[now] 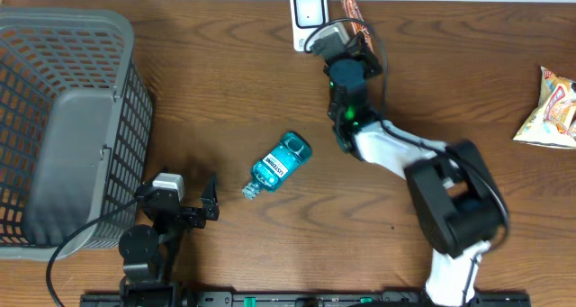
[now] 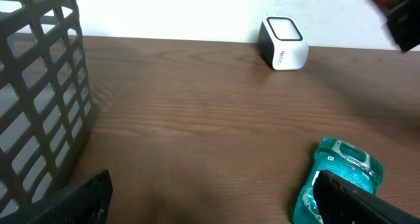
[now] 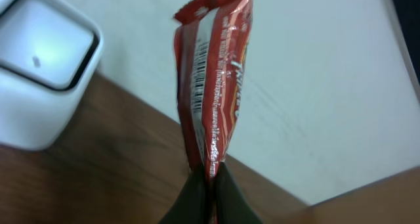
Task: Scan the item barcode
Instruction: 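Hold the candy bar up to the scanner with the right gripper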
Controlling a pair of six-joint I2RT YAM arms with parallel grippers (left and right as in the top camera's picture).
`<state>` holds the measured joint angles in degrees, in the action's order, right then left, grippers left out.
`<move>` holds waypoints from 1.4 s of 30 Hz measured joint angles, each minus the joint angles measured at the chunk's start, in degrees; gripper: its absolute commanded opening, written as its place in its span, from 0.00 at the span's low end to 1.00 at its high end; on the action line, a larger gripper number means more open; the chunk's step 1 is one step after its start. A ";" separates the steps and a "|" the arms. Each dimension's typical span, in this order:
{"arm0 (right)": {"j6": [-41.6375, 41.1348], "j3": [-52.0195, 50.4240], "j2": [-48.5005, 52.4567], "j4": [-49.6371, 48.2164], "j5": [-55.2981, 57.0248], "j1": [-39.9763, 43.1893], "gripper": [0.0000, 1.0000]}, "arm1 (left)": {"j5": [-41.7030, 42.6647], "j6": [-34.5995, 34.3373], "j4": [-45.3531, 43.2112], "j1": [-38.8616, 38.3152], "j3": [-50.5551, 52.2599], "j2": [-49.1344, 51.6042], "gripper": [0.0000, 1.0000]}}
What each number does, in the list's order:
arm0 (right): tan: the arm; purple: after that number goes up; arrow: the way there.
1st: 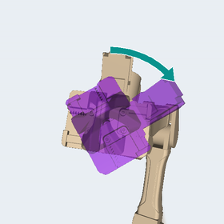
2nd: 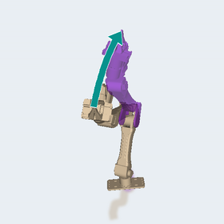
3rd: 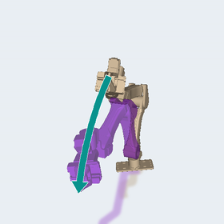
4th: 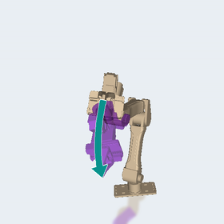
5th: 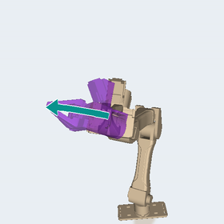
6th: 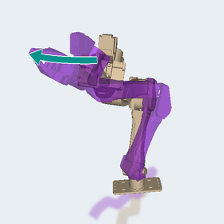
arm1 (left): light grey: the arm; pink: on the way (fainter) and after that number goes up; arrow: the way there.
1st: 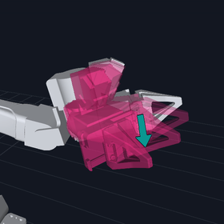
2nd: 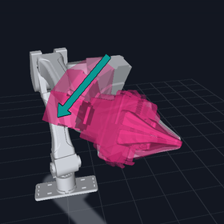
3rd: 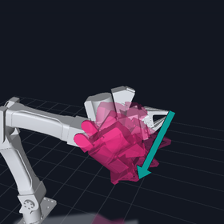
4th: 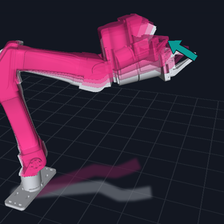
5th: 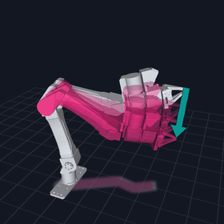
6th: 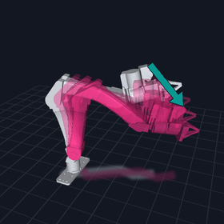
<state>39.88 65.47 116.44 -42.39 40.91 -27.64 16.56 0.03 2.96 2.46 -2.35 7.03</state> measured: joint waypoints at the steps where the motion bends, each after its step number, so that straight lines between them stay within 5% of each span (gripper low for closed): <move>1: 1.86 1.88 2.43 -0.11 0.26 0.11 0.01 | 0.00 0.00 0.00 0.00 -0.02 0.00 0.98; 11: 12.37 23.61 18.80 0.07 1.11 0.13 0.01 | 0.00 0.00 0.00 0.00 -0.02 0.00 0.98; 16: 24.61 31.41 25.49 -0.22 1.05 0.15 0.01 | 0.00 0.00 0.00 0.00 -0.02 0.00 0.98; 25: 41.88 32.39 31.30 0.35 2.12 0.13 0.01 | 0.00 0.00 0.00 0.00 0.00 0.00 0.98; 42: 47.78 32.22 29.20 18.58 2.80 0.09 0.01 | 0.00 0.00 0.00 0.00 0.00 0.00 0.98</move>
<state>87.66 97.69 145.64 -23.81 43.70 -27.55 16.56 0.03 2.96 2.46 -2.35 7.03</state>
